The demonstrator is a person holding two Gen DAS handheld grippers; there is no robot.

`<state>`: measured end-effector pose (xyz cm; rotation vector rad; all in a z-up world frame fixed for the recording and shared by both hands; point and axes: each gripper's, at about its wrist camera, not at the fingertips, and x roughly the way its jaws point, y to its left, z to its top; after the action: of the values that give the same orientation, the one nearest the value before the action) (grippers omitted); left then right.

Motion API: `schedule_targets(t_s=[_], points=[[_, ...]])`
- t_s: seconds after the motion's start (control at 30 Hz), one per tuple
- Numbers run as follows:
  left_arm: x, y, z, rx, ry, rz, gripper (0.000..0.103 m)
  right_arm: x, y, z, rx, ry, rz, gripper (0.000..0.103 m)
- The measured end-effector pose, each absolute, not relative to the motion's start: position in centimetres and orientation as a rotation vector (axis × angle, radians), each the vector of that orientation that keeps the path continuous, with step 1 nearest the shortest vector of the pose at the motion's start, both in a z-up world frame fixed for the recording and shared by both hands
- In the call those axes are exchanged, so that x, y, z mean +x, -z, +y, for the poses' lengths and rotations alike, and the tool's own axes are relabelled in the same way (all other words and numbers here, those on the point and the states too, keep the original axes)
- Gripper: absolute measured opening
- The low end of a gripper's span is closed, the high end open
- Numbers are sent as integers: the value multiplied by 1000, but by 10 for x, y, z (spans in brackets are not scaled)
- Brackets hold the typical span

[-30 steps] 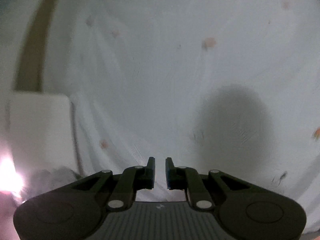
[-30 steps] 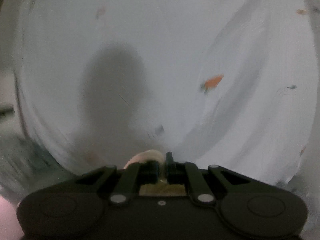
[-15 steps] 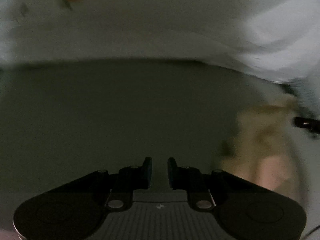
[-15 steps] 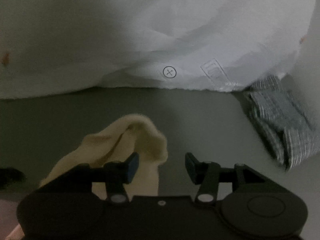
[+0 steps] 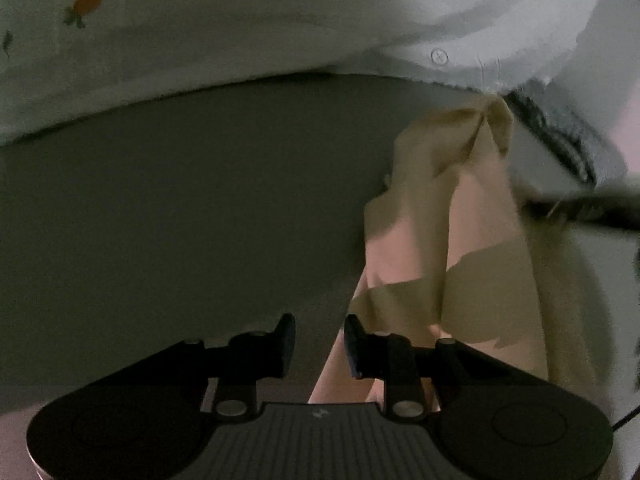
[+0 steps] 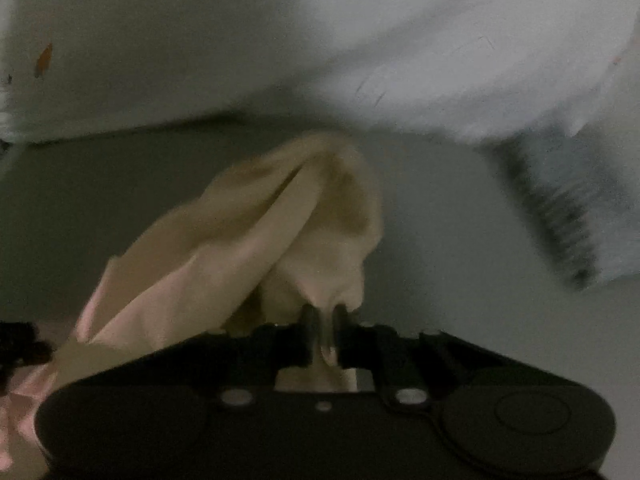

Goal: Fold clothes

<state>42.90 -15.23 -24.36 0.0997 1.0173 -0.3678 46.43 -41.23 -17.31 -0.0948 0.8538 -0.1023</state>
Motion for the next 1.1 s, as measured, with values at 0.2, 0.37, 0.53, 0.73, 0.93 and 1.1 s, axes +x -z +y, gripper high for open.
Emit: schedule_targets(t_s=[0.2, 0.37, 0.53, 0.73, 0.93, 1.1], points=[[389, 235, -185, 214, 357, 985, 38, 416, 153, -483, -242, 363, 836, 9], [374, 229, -202, 219, 313, 997, 47, 392, 183, -530, -231, 439, 948, 15], [391, 222, -208, 272, 251, 963, 49, 384, 170, -527, -186, 396, 839, 47], [447, 229, -217, 260, 317, 965, 49, 415, 170, -535, -147, 260, 767, 48], [475, 252, -242, 449, 555, 936, 66, 468, 201, -544, -250, 67, 789, 61], [487, 262, -228, 320, 550, 939, 81, 492, 221, -546, -276, -40, 839, 67]])
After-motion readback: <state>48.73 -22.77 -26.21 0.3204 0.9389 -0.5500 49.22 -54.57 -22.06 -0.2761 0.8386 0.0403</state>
